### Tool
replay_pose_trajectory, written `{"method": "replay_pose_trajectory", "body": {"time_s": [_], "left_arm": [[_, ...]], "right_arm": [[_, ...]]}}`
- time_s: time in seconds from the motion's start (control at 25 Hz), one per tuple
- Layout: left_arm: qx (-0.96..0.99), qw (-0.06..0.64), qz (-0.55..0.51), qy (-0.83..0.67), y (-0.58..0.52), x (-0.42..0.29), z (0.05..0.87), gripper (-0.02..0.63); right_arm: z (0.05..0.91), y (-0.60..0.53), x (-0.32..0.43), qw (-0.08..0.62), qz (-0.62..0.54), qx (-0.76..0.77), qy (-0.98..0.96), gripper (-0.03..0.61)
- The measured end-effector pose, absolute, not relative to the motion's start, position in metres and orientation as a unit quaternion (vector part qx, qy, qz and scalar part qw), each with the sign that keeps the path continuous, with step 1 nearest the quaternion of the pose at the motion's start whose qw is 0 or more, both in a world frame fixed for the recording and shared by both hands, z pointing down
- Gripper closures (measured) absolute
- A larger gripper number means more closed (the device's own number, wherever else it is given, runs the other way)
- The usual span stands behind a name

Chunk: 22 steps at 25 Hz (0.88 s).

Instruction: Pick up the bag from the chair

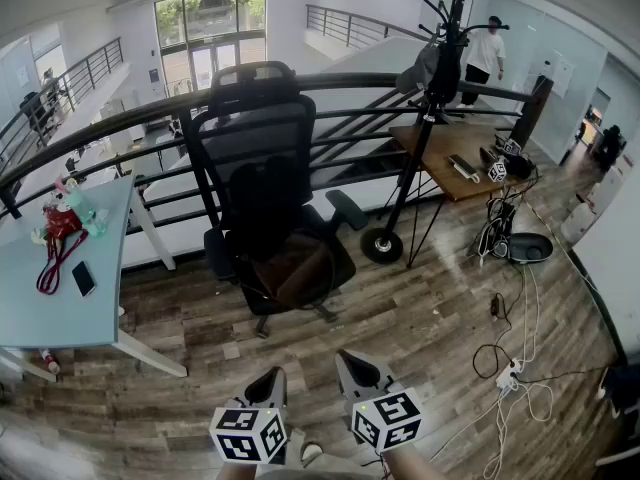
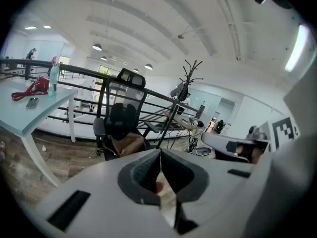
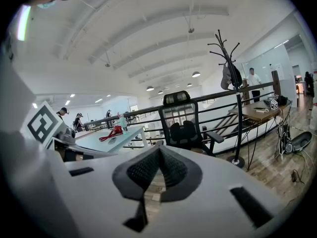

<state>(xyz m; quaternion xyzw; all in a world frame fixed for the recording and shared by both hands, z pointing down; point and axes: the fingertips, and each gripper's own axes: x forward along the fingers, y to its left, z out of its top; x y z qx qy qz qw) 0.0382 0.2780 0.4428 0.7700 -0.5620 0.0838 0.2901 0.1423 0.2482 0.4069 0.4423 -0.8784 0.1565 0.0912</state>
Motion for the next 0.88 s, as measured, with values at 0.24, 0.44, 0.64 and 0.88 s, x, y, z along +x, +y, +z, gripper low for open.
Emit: {"method": "replay_pose_trajectory", "body": {"time_s": [0.24,0.44,0.64,0.88], "left_arm": [[0.774,0.273,0.083,-0.565,0.311,0.041,0.430,0.609],[0.775,0.262,0.072,-0.570,0.323,0.041,0.419,0.609],[0.767,0.263,0.067,-0.581,0.332,0.033,0.419,0.609],[0.757,0.281,0.070,-0.585,0.334,0.030,0.431,0.609]], "right_arm": [[0.395,0.291,0.141,0.088,0.141,0.442,-0.882,0.578],[0.392,0.307,0.135,0.092,0.133,0.430,-0.888,0.578],[0.390,0.314,0.128,0.084,0.134,0.420,-0.894,0.578],[0.402,0.316,0.123,0.098,0.151,0.404,-0.897,0.578]]}}
